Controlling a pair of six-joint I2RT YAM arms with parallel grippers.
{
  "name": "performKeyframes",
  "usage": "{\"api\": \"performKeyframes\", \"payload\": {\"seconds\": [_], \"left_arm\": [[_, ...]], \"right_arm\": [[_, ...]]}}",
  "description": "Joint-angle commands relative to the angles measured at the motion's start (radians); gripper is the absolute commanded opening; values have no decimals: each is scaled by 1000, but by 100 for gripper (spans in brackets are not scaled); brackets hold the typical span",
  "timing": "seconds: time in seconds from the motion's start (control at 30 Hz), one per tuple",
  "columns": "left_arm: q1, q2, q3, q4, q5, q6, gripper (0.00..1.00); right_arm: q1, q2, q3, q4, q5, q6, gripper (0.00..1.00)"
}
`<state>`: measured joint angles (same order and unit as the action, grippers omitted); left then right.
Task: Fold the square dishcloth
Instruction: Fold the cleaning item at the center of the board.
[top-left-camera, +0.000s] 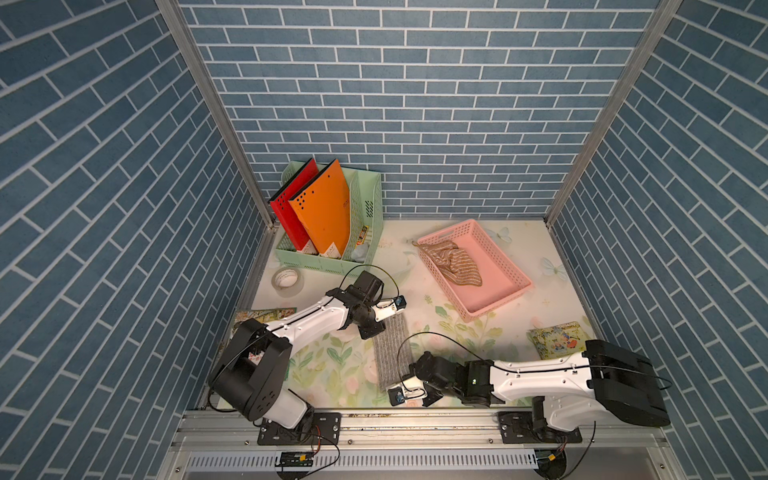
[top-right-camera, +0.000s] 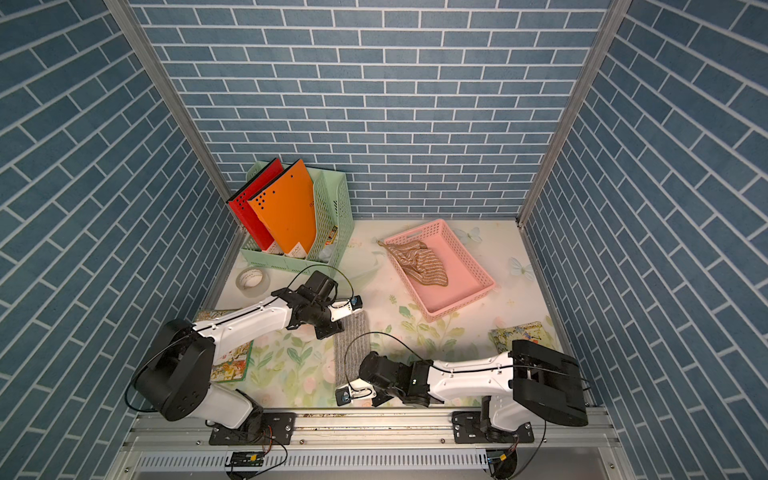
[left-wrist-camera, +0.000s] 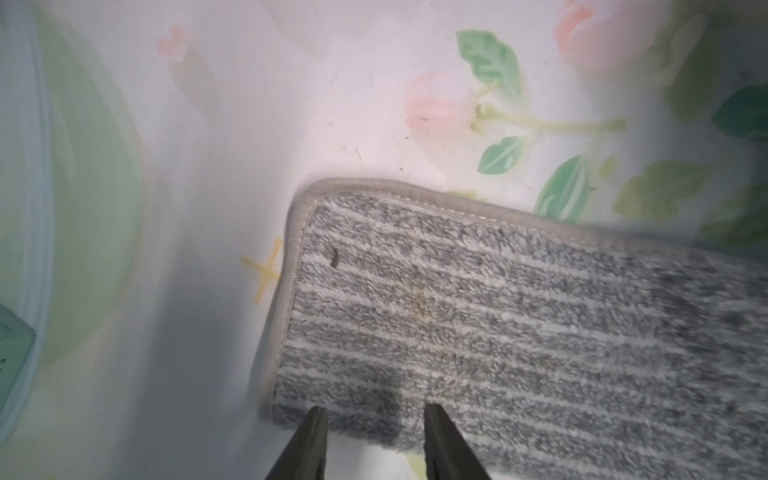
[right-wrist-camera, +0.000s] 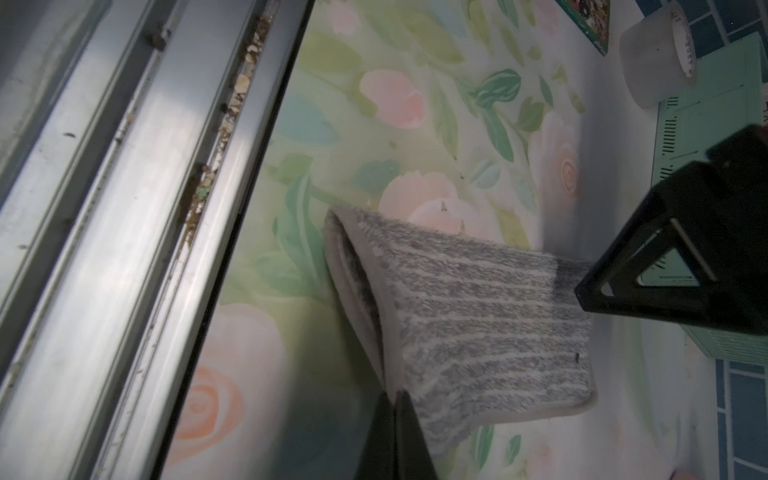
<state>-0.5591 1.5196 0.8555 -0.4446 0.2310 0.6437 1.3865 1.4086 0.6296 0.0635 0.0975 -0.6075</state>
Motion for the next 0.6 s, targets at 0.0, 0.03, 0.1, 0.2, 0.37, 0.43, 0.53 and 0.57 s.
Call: {"api": "performKeyframes", "payload": {"seconds": [0.0, 0.03, 0.1, 0.2, 0.37, 0.43, 0.53, 0.57], "left_arm": [[-2, 11, -25, 46, 22, 3, 43], [-2, 13, -30, 52, 20, 4, 43], [-2, 20, -40, 64, 18, 10, 43], [-2, 33, -55, 83, 18, 18, 43], [-2, 31, -79, 89, 37, 41, 42], [-2, 31, -94, 90, 40, 52, 42], [-1, 35, -103, 83, 48, 65, 41], [-2, 33, -105, 82, 53, 66, 41]], "right_arm": [[-41, -33, 37, -39, -97, 130, 0], [-59, -40, 44, -37, -121, 151, 0], [-93, -50, 55, -25, -160, 194, 0], [-137, -43, 72, -16, -221, 237, 0], [-220, -10, 104, 25, -282, 309, 0], [-254, 5, 115, 46, -301, 325, 0], [-304, 29, 141, 75, -329, 351, 0], [-316, 40, 149, 80, -333, 353, 0]]}}
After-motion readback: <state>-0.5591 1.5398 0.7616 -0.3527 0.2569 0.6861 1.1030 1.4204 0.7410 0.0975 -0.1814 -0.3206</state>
